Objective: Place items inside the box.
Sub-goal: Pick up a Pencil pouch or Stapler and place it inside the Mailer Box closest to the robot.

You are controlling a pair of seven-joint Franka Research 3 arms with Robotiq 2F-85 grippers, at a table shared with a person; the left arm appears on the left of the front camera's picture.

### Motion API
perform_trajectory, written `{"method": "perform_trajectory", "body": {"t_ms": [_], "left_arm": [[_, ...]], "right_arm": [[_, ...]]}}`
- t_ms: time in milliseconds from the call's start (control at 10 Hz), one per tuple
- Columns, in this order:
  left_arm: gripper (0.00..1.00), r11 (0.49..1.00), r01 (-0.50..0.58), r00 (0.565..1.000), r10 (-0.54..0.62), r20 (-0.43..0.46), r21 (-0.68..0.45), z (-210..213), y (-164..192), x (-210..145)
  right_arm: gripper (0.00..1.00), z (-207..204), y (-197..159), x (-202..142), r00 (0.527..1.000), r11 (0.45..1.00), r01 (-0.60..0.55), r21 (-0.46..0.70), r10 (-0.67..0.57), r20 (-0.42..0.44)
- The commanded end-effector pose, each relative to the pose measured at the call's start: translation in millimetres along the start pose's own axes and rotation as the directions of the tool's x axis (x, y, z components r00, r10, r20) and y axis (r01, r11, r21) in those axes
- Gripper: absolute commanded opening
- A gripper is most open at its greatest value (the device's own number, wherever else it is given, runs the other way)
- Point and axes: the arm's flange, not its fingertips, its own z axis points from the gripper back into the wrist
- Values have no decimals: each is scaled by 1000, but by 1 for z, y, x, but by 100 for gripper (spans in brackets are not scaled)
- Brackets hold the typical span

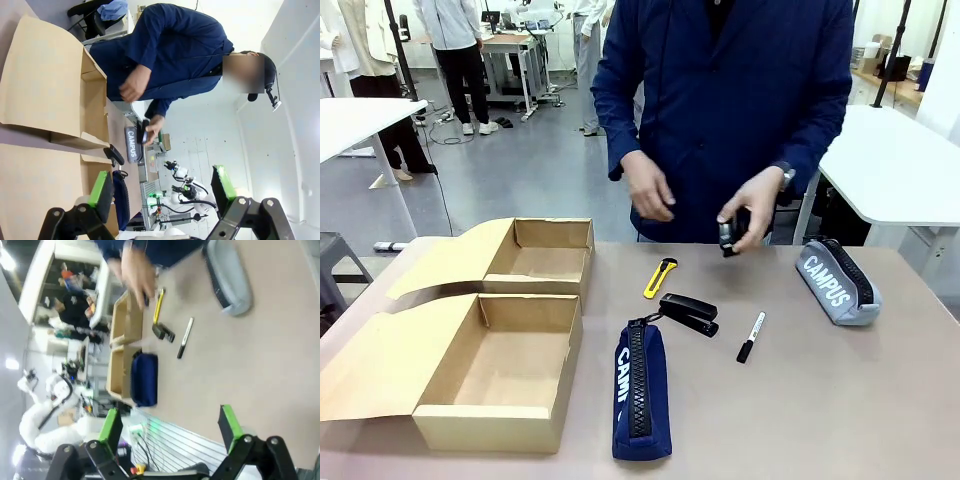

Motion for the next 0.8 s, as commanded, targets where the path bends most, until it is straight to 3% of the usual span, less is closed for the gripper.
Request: {"method": "perform_trajectory", "body": {"t_ms": [0, 100, 200, 500, 600, 700], "left_arm": [[100, 1000, 22, 1000, -22, -2, -13, 1, -1, -1], [100, 1000, 22, 1000, -22, -2, -13, 1, -1, -1], [100, 1000, 22, 1000, -22, -2, -13, 1, -1, -1], [100, 1000, 22, 1000, -22, -2, -13, 1, -1, -1], [100, 1000, 22, 1000, -22, -2, -13, 1, -1, -1], [100, 1000, 22, 1000, -22, -2, -13, 1, -1, -1]], "right_arm": [[100, -52, 40, -21, 985, 996, -47, -81, 33, -172], [100, -54, 47, -23, 976, 996, -78, -44, 67, -207], [100, -56, 56, -26, 984, 997, -70, -34, 64, -165], [100, -142, 112, -55, 956, 977, -158, -143, 116, -269], [100, -163, 120, -60, 946, 985, -133, -105, 95, -309], [100, -192, 131, -72, 947, 978, -145, -153, 92, -309]]}}
